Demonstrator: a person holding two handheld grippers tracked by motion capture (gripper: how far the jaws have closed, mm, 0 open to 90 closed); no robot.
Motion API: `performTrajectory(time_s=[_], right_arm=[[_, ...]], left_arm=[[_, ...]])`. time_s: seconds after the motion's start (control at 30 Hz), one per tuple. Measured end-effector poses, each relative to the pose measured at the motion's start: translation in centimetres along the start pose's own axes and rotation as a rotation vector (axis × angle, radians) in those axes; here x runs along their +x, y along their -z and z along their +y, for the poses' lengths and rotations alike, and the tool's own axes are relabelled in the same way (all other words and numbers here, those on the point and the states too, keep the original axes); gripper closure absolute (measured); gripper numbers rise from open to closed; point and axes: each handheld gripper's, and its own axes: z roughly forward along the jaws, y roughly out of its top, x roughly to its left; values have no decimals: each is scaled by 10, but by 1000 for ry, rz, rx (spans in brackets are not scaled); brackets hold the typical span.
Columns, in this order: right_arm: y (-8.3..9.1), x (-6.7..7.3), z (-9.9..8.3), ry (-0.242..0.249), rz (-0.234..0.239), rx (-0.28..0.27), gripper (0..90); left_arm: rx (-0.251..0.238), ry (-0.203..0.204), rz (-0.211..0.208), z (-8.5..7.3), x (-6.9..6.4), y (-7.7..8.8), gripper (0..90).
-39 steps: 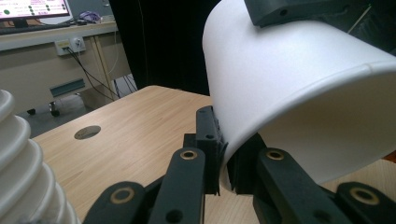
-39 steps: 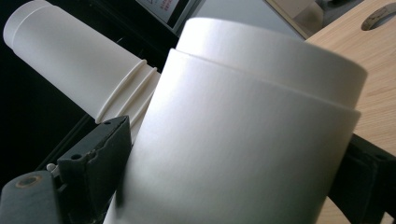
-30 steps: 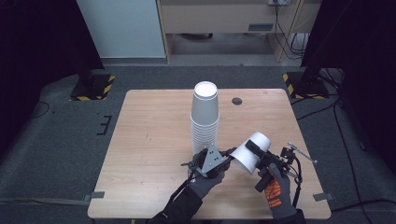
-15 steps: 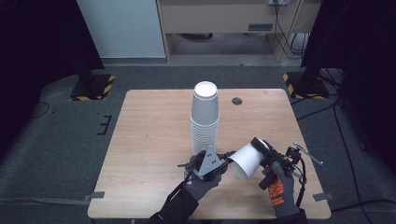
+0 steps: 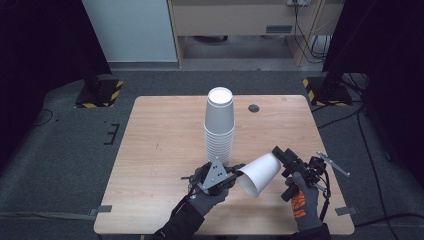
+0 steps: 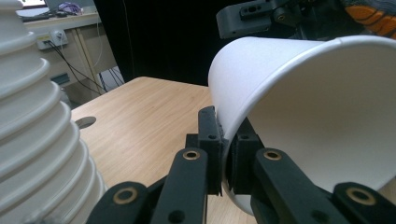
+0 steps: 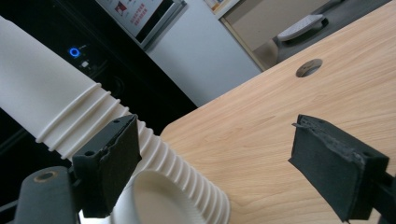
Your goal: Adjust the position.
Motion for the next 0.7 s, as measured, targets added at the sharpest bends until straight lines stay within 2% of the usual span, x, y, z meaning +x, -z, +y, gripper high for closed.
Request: performTrajectory(time_s=[0.33,0.57,0.7], right_arm=[[0,-4,4,122,-59,11,155],[-3,-7,3,206,-100,42,145],[-4,-7,3,291,-139,51,147]], left_arm=[[23,18,-15,-10,8,24,854],[29,36,-1,-17,14,43,854],[28,44,5,-18,15,49,854]])
